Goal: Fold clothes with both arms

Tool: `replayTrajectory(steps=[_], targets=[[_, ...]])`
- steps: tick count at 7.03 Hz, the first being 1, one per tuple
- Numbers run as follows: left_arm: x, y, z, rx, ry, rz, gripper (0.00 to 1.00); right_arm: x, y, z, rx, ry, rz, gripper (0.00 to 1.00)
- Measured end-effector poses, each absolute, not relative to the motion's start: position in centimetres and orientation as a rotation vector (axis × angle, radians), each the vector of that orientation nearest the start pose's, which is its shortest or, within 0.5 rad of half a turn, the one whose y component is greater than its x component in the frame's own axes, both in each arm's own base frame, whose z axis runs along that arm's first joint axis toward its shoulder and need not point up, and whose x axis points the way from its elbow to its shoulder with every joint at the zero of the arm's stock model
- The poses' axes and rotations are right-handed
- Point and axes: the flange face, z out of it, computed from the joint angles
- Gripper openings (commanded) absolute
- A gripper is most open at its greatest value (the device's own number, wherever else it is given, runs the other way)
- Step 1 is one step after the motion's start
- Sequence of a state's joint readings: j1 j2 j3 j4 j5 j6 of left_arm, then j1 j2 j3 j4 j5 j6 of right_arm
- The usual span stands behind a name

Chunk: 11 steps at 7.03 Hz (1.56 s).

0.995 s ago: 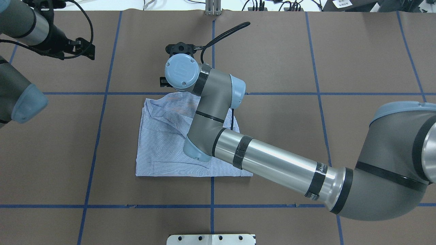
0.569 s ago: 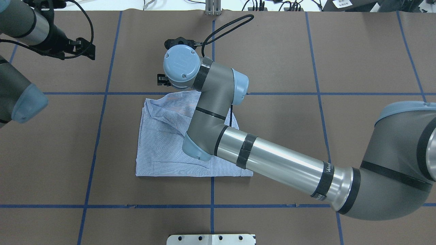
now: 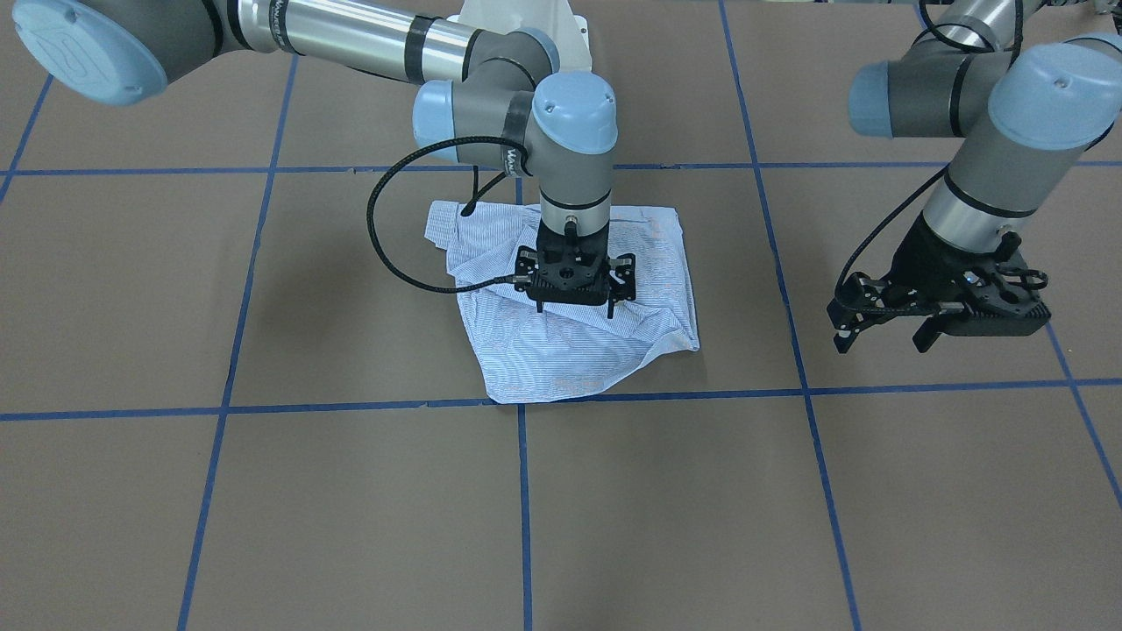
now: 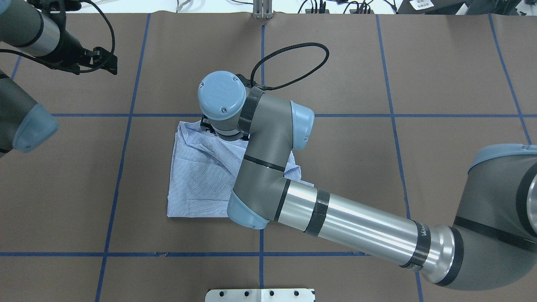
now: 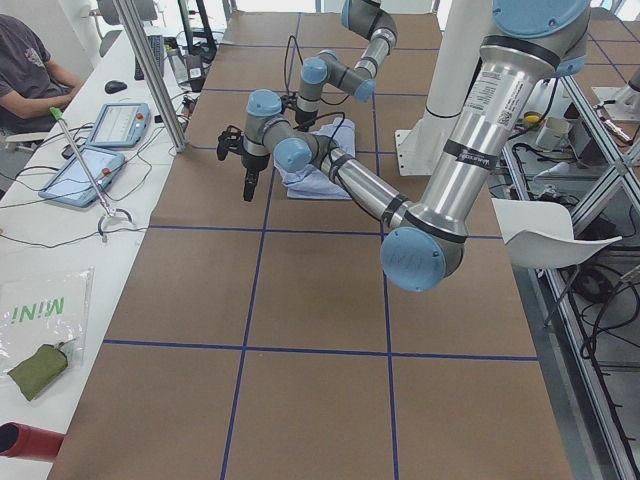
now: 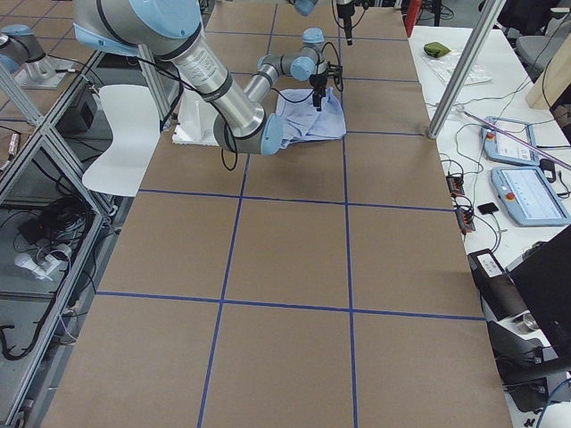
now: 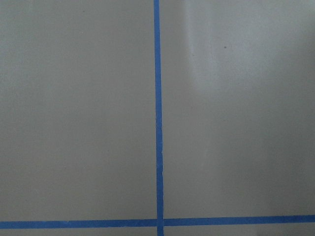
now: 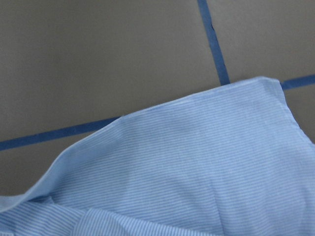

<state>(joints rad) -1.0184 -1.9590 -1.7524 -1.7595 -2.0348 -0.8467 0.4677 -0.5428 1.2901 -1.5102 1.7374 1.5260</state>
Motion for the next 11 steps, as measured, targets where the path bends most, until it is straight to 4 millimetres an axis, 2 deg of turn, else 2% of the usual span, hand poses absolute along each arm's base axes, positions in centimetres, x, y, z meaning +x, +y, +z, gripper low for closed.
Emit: replayTrajectory(steps=[3, 6, 9, 11], targets=[[25.4, -57.8, 34.0, 0.284, 0.818, -0.099, 1.00, -67.7, -41.3, 10.6, -0.067, -0.806, 0.443, 1.00], [25.4, -57.8, 33.7, 0.285, 0.821, -0.103, 1.00, -70.2, -37.6, 11.9, -0.113, -0.775, 0.445, 1.00], [25.4, -57.8, 33.5, 0.285, 0.825, -0.107, 1.00, -70.8, -36.8, 13.7, -0.122, -0.751, 0.452, 1.00], [25.4, -57.8, 33.5, 0.285, 0.825, -0.108, 1.00, -69.7, -38.8, 13.8, -0.092, -0.754, 0.447, 1.00]])
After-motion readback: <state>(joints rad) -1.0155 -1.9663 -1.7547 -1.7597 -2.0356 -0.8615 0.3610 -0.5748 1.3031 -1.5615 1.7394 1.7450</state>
